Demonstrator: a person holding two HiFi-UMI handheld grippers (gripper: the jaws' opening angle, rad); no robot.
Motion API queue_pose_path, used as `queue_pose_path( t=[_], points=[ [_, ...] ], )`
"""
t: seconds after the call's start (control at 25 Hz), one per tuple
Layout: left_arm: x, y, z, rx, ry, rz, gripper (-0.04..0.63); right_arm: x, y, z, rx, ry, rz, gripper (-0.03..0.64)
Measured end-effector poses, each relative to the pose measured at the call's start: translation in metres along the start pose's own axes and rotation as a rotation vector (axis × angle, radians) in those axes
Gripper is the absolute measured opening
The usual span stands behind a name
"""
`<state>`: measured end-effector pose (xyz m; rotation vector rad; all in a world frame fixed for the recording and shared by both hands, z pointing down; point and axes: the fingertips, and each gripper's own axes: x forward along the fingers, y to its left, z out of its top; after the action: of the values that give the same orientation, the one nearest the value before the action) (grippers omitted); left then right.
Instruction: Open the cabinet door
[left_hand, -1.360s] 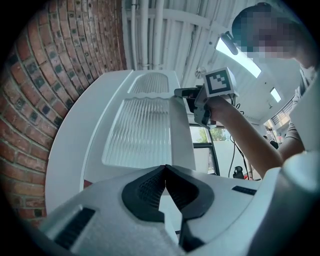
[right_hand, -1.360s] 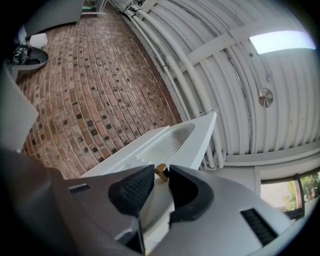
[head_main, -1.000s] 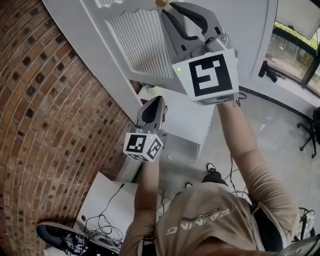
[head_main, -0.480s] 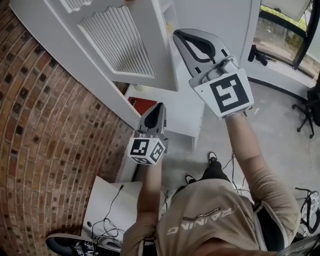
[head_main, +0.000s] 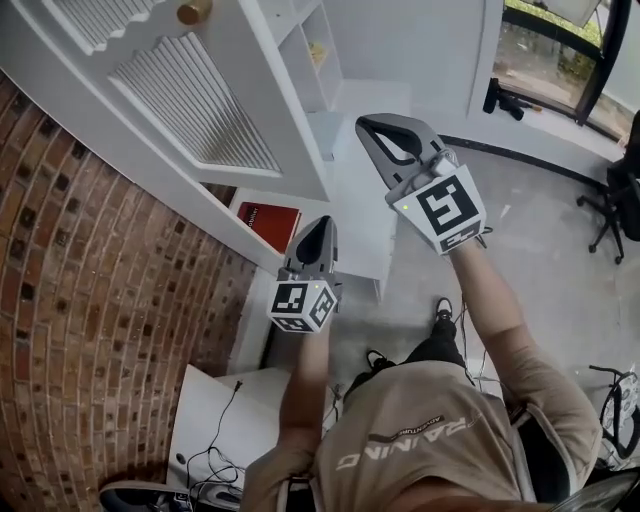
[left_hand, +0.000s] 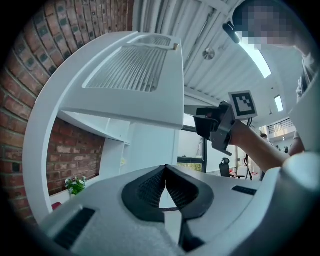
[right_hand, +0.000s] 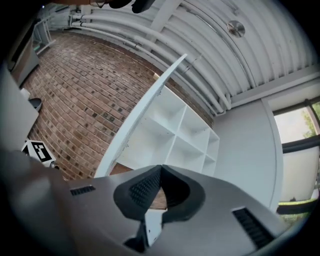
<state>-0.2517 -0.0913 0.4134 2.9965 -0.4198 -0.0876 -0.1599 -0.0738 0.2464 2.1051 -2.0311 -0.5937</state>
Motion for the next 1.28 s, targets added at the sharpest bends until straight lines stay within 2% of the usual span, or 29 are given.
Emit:
queue_pose_path(
  t=[0.32,0.52,0.68,0.96,1.28],
  points=[
    [0.052,-0.006,-0.022,0.003,0.043,0.102,0.009,-0.003,-0.045,-0.072,0.120,0.031,0.097,0.014],
    [0.092,-0.021,-0.038,-0.010,0.065,0.194,0.009,-0.004,-0.075,-0.112,0.163,0.038,0.205,0.014],
    [0.118,-0.021,-0.043,0.003,0.080,0.301,0.009,0.010,-0.079,-0.139,0.192,0.024,0.340,0.014],
    [0.152,-0.030,-0.049,0.033,0.071,0.443,0.009,0.014,-0.089,-0.177,0.219,0.012,0.517,0.014],
    [0.165,-0.033,-0.045,0.060,0.096,0.529,0.008,0.016,-0.068,-0.192,0.236,0.016,0.672,0.014]
  ],
)
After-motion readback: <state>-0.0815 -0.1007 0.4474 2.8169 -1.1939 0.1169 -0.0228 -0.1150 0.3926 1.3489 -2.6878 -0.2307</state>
